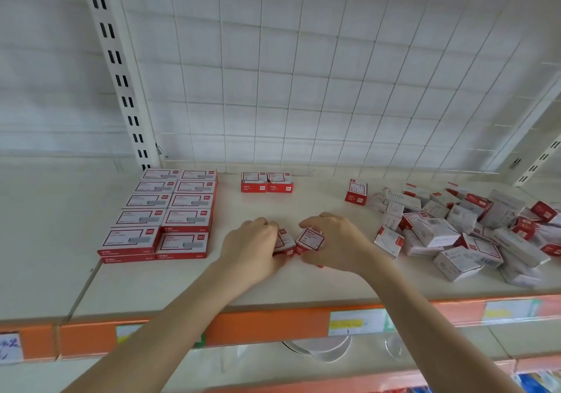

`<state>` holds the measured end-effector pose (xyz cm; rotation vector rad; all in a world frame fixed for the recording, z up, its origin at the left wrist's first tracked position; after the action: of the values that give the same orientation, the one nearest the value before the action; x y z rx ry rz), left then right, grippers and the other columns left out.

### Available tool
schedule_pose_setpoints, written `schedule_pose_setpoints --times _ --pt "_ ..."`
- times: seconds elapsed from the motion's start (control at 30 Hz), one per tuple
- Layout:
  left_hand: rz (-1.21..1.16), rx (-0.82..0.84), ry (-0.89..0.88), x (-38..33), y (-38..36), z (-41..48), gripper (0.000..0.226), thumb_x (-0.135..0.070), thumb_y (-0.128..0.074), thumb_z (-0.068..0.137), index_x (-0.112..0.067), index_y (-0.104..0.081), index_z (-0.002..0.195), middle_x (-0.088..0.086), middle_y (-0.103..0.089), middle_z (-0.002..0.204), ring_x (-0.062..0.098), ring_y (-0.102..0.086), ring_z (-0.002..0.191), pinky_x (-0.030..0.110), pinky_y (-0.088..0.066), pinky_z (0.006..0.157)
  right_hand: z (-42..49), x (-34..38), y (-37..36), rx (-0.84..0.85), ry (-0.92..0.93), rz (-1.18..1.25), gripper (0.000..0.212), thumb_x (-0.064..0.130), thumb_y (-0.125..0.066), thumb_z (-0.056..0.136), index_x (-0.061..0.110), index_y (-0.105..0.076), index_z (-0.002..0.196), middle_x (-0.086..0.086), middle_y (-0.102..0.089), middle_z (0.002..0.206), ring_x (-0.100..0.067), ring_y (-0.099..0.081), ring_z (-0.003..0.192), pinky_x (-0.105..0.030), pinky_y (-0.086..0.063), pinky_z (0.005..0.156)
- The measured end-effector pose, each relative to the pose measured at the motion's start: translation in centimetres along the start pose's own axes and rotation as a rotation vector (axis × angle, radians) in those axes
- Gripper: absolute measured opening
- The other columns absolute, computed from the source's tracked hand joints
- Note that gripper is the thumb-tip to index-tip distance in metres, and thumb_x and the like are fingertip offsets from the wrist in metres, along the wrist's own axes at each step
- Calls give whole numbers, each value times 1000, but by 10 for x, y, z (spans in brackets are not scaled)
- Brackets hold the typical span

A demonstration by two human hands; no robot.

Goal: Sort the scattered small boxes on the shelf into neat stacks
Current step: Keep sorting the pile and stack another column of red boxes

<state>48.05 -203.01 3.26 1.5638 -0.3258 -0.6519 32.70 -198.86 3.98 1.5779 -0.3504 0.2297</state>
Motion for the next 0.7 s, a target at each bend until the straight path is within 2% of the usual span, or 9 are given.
schedule_pose_setpoints --times 0.17,0.3,0.6,0.7 --pt "39 13 -35 5 4 10 41 -38 -53 89 -16 -50 123 5 -53 116 24 -49 110 33 -42 76 8 3 -1 -37 -11 6 58 21 -67 75 15 -49 130 -5 -55 121 -22 -50 114 -32 -42 94" --pt "100 7 -55 9 4 22 38 -33 -48 93 -12 -46 125 7 -50 119 26 -47 110 31 -38 73 16 4 -2 -70 -8 -3 46 13 -62 78 12 -55 123 -7 -57 117 -24 -52 111 -34 -43 93" --pt "221 -51 45 15 3 48 40 -12 -47 92 -8 -40 132 11 -41 132 32 -38 121 40 -39 91 30 5 -4 -69 41 -9 47 7 -58 82 12 -51 129 -3 -52 131 -20 -47 120 -28 -37 100" --pt "231 -45 51 12 3 41 48 -8 -45 90 -9 -32 136 13 -35 134 33 -33 124 40 -37 91 36 4 -6 -80 48 -13 47 4 -59 82 10 -52 128 -5 -53 131 -23 -47 119 -30 -37 101"
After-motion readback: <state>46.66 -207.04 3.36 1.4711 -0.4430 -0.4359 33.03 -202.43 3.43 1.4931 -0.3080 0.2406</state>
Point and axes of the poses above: each hand's wrist, its own z-axis towards the middle knuckle, its own y-axis out of the back of the hand, x = y × z, the point moved 1 cm from there along z, towards the middle knuckle
